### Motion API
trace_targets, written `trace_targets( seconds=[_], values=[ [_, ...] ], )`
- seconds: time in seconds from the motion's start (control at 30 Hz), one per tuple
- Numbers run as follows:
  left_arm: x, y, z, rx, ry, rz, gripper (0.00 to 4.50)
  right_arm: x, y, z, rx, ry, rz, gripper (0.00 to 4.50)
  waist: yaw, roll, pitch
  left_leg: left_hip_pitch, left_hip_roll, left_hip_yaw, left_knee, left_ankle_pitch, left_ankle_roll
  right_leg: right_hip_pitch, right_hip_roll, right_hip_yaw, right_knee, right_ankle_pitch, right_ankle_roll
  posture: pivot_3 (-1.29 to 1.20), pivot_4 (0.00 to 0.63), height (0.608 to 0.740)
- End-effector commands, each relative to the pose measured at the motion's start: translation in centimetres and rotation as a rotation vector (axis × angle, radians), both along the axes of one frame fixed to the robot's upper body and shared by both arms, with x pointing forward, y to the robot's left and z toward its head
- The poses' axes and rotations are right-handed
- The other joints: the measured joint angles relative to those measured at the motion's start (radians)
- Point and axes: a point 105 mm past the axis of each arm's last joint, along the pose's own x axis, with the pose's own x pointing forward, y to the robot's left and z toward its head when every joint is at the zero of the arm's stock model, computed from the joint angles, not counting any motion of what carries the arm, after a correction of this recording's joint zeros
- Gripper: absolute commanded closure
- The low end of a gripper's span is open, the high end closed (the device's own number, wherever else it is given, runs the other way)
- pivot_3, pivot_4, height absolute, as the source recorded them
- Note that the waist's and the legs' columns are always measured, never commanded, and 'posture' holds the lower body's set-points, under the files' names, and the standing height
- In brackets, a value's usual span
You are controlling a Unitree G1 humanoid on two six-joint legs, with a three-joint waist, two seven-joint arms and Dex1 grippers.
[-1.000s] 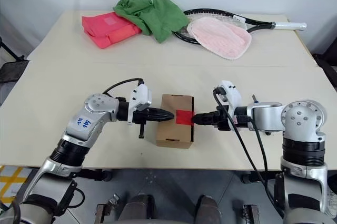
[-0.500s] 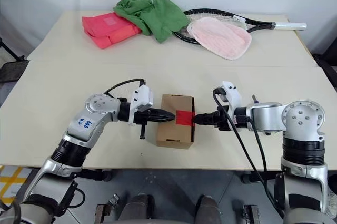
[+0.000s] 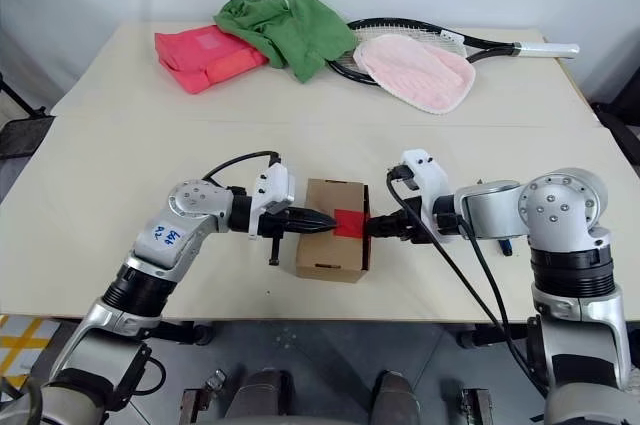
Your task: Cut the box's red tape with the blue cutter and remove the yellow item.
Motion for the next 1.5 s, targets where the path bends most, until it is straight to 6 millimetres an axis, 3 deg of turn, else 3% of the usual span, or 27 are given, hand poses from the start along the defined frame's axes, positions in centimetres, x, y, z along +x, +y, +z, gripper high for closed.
trace_targets(
  seconds=[0.03,0.33,0.6,0.83,1.13,1.5],
  values=[
    [-0.2,-0.1,-1.0,0.034,0.02,-0.005,4.5,-0.2,-1.0,-1.1,-0.115,0.002,-0.015,0.99,0.0,0.0,0.0,0.0,0.0,0.0,0.0,0.0,0.0,0.0,0.0,0.0,0.0,0.0,0.0,0.0,0.15,0.74],
    [-0.2,-0.2,-1.2,0.036,0.025,-0.004,4.5,-0.2,-3.6,-0.9,-0.212,-0.015,-0.062,0.99,0.008,0.0,-0.001,0.0,0.0,0.0,0.001,0.0,0.0,0.001,0.0,0.0,-0.001,0.0,0.0,0.0,0.15,0.74],
    [-0.3,-0.3,-1.1,0.037,0.022,-0.005,4.5,-0.2,-4.3,-0.8,-0.183,-0.013,-0.083,0.99,0.002,0.0,-0.001,-0.001,0.0,0.0,0.0,0.0,0.0,0.0,0.0,0.0,-0.001,0.0,0.0,0.0,0.15,0.74],
    [-0.4,-0.5,-0.6,0.029,0.005,-0.016,4.5,-0.2,-4.8,1.5,0.17,0.067,-0.074,0.99,0.003,0.0,-0.001,-0.001,0.0,0.0,0.001,0.0,0.0,0.0,0.0,0.0,-0.002,0.0,0.0,0.0,0.15,0.74],
    [-0.5,-0.2,-0.5,0.049,-0.003,-0.033,4.5,0.0,-3.8,-1.8,0.255,0.262,-0.095,0.99,0.0,0.0,-0.001,-0.001,0.0,0.0,0.0,0.0,0.0,0.0,0.0,0.0,-0.001,0.0,0.0,0.0,0.15,0.74],
    [-0.7,-0.3,-0.5,0.053,0.0,-0.031,4.5,0.3,-2.2,-3.7,0.348,0.344,-0.103,0.99,-0.005,0.0,-0.001,0.0,0.0,0.0,0.0,0.0,0.0,0.0,0.0,0.0,-0.001,0.0,0.0,0.0,0.15,0.74]
  ],
)
